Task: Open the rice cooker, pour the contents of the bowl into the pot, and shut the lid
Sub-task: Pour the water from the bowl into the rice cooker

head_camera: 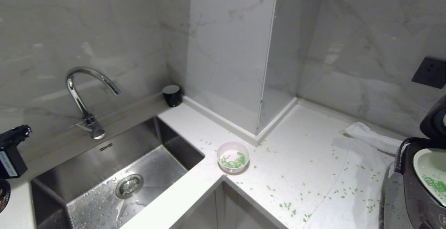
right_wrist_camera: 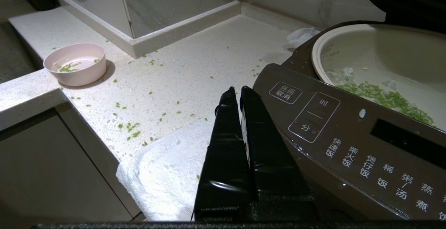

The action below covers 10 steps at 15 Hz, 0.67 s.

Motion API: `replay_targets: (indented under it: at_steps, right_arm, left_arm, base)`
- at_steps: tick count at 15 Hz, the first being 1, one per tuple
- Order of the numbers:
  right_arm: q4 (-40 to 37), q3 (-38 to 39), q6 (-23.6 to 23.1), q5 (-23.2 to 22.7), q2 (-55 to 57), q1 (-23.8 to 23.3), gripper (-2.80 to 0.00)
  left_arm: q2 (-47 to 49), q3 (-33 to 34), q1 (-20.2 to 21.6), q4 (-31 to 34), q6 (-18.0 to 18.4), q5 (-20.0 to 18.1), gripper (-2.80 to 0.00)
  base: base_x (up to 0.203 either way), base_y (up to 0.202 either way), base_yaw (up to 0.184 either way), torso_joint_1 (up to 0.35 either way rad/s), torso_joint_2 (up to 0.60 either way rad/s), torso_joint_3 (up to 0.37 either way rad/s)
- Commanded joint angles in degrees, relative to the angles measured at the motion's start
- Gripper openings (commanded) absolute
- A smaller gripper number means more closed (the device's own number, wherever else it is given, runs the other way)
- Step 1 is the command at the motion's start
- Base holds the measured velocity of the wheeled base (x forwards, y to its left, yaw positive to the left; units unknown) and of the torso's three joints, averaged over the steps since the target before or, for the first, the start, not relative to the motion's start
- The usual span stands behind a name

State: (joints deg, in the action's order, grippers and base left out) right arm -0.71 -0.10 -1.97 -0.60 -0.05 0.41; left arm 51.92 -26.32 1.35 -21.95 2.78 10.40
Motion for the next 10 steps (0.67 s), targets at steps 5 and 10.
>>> replay_targets:
  at_steps: [5, 10]
  right_arm:
    - [0.0, 0.0, 0.0, 0.0, 0.0, 0.0, -2.80]
    - [0.0, 0.0, 0.0, 0.0, 0.0, 0.0, -2.80]
  left_arm:
    - [-20.8, 1.9, 0.2, 10.7, 0.7, -0.3, -2.80]
    - [-32.9, 6.9, 0.2, 17.3, 0.8, -0.6, -2.80]
  base:
    - [0.000, 0.000, 0.000, 0.000, 0.00, 0.000]
    - [0.000, 0.000, 0.000, 0.000, 0.00, 0.000]
